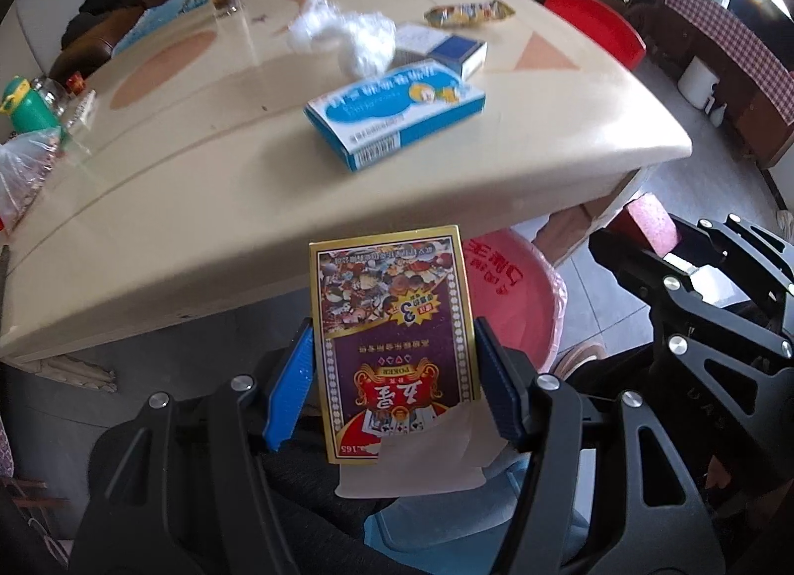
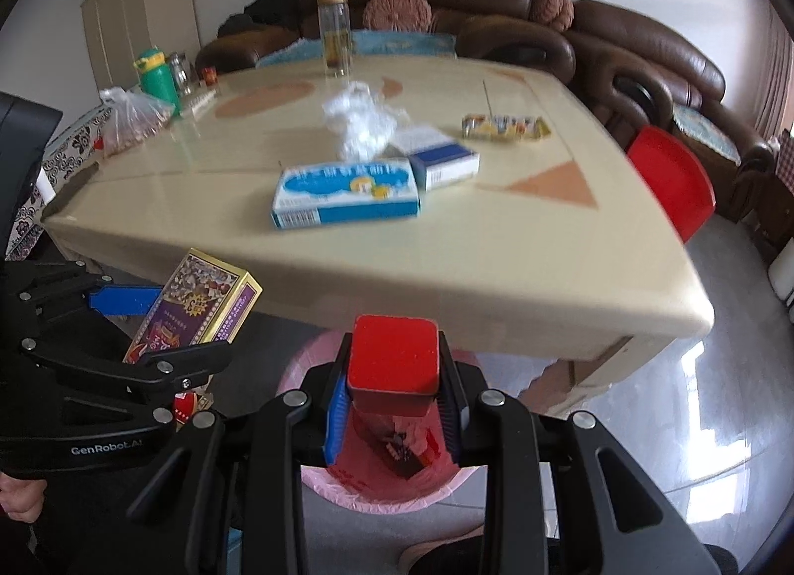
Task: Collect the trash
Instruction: 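Carry the card box and red cube with both tools over the pink bin, then open both tools to drop the card box and red cube into the bin, then raise both tools back over the table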
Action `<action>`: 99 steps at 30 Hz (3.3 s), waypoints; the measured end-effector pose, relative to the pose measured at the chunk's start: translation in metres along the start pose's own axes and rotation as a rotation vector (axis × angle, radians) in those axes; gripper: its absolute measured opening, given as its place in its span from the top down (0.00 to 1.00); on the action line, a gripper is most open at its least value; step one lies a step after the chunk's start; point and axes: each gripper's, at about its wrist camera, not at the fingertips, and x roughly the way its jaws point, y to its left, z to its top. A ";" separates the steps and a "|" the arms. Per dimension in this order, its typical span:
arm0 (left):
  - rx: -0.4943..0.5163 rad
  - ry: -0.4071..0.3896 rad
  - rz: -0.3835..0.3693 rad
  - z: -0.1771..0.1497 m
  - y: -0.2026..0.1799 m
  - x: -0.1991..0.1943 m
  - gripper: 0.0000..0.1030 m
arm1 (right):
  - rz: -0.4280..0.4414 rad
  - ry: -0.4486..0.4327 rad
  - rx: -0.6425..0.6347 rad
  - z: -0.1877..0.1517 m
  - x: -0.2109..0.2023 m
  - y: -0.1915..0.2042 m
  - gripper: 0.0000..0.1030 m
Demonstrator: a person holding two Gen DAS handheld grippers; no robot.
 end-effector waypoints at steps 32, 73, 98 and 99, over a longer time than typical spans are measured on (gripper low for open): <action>0.080 0.242 -0.073 -0.014 -0.020 0.154 0.40 | 0.109 0.382 0.074 -0.058 0.154 -0.039 0.71; 0.177 0.169 0.017 -0.023 -0.034 0.137 0.19 | 0.138 0.360 0.165 -0.057 0.151 -0.059 0.33; 0.093 -0.054 0.046 0.038 0.015 -0.052 0.14 | 0.127 -0.037 0.101 0.039 -0.038 -0.058 0.26; 0.058 -0.054 0.040 0.054 0.024 -0.061 0.14 | 0.128 -0.061 0.096 0.050 -0.047 -0.061 0.25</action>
